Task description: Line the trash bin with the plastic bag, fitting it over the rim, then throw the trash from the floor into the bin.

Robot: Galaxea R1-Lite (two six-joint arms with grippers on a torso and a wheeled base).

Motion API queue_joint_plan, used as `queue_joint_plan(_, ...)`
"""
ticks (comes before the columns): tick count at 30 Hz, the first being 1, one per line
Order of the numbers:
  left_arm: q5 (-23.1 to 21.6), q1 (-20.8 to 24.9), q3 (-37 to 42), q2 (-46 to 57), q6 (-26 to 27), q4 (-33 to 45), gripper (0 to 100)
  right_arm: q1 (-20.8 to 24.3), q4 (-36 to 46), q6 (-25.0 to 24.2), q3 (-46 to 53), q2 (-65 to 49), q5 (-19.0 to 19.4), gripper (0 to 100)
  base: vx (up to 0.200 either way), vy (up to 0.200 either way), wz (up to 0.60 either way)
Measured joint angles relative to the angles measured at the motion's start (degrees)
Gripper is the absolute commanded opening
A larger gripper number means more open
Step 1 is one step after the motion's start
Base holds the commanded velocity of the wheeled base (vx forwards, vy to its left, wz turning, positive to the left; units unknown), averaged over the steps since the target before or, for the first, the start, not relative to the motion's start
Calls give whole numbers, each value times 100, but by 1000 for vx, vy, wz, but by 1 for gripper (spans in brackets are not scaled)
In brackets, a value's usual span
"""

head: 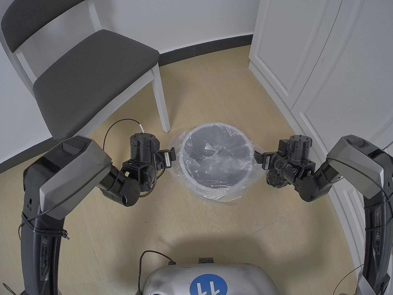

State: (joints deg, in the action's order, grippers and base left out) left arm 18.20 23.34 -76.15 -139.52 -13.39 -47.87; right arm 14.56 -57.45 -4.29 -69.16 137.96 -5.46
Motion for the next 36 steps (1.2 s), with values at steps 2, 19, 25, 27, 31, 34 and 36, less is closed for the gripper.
queue_joint_plan(2, -74, 60, 271, 165, 9, 59, 100, 35, 1, 30, 286, -130, 29, 100, 0, 0, 0)
queue_joint_plan(19, -318, 232, 844, -216, 15, 101, 100, 201, -449, 99, 1459, 179, 256, 100, 0, 0, 0)
queue_joint_plan(25, -304, 230, 157, -758, 33, 224, 100, 223, -295, 106, 1029, 664, 278, 100, 0, 0, 0)
queue_joint_plan(27, -299, 221, -35, -902, 34, 332, 100, 223, -240, 106, 887, 785, 282, 100, 0, 0, 0)
queue_joint_plan(31, -283, 154, -295, -1142, 39, 527, 100, 195, -95, 106, 679, 1023, 286, 100, 0, 0, 0)
queue_joint_plan(34, -271, 82, -364, -1243, 41, 562, 100, 193, -84, 106, 618, 1118, 284, 100, 0, 0, 0)
queue_joint_plan(36, -257, 46, -386, -1287, 37, 558, 100, 190, -128, 99, 623, 1141, 279, 100, 0, 0, 0)
